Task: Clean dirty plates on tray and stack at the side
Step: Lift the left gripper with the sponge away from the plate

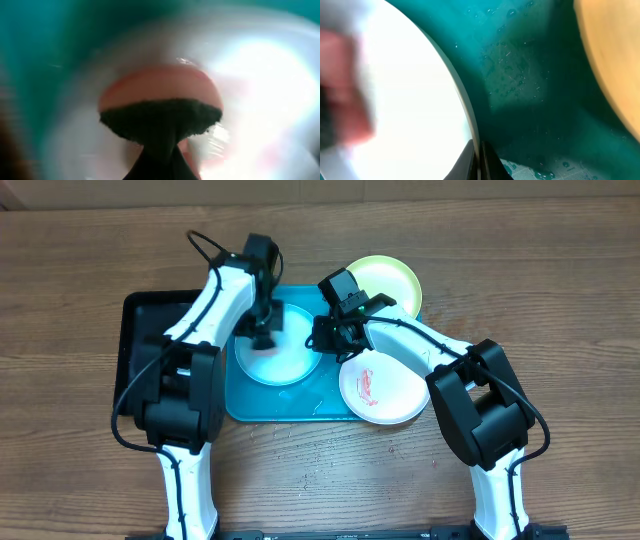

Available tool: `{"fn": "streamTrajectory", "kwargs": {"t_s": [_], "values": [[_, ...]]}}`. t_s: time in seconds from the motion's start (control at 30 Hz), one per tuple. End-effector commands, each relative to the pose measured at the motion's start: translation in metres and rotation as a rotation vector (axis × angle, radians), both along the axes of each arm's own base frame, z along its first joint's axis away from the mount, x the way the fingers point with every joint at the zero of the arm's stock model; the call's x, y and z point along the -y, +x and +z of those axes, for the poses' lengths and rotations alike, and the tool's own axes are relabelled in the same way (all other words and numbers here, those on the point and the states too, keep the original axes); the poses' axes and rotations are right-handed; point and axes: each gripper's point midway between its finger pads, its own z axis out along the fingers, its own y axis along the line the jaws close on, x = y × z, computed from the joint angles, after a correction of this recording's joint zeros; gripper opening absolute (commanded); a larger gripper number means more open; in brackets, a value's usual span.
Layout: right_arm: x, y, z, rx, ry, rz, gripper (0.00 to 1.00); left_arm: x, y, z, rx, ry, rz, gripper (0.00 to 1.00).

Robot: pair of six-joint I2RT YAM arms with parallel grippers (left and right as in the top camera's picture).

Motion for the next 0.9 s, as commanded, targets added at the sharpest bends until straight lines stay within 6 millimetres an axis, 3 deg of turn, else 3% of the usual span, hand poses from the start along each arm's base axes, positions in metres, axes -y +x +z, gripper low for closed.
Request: {"fn": "streamTrajectory", "kwargs": {"t_s": [0.0, 0.17, 0.33, 0.47, 0.5, 0.53, 0.57, 0.6, 0.73, 0.87], "values": [[0.006, 0.000, -0.004, -0.009, -0.025, -0.016, 0.04, -0.055, 0.027, 0.045, 0.130, 0.294, 0.158, 0.04], [0.006, 0.000, -0.004, -0.009, -0.024, -0.016, 0.04, -0.045, 0.022, 0.083, 0.098, 0.233, 0.140, 0.04], [0.003, -0.002, -0.003, -0.020, -0.007, -0.008, 0.27, -0.024, 0.019, 0.107, 0.066, 0.088, 0.036, 0.04], [-0.002, -0.008, -0.004, -0.025, -0.008, 0.004, 0.29, -0.013, 0.020, 0.116, 0.063, 0.003, -0.051, 0.04], [-0.004, -0.009, -0.004, -0.028, -0.007, 0.002, 0.28, -0.010, 0.020, 0.116, 0.061, -0.017, -0.070, 0.04], [-0.007, -0.012, -0.004, -0.032, -0.007, 0.004, 0.20, -0.006, 0.019, 0.116, 0.057, -0.040, -0.086, 0.04], [-0.010, -0.014, -0.004, -0.035, -0.008, 0.008, 0.06, -0.004, 0.018, 0.116, 0.054, -0.055, -0.093, 0.04], [-0.011, -0.017, -0.005, -0.039, -0.012, 0.014, 0.04, -0.004, 0.018, 0.116, 0.053, -0.058, -0.091, 0.04], [-0.009, -0.022, 0.001, -0.062, -0.027, 0.016, 0.04, -0.006, 0.021, 0.116, 0.064, -0.060, -0.084, 0.04], [-0.002, -0.015, 0.033, -0.036, -0.041, -0.003, 0.04, -0.014, 0.024, 0.116, 0.072, -0.061, -0.067, 0.04]]}}
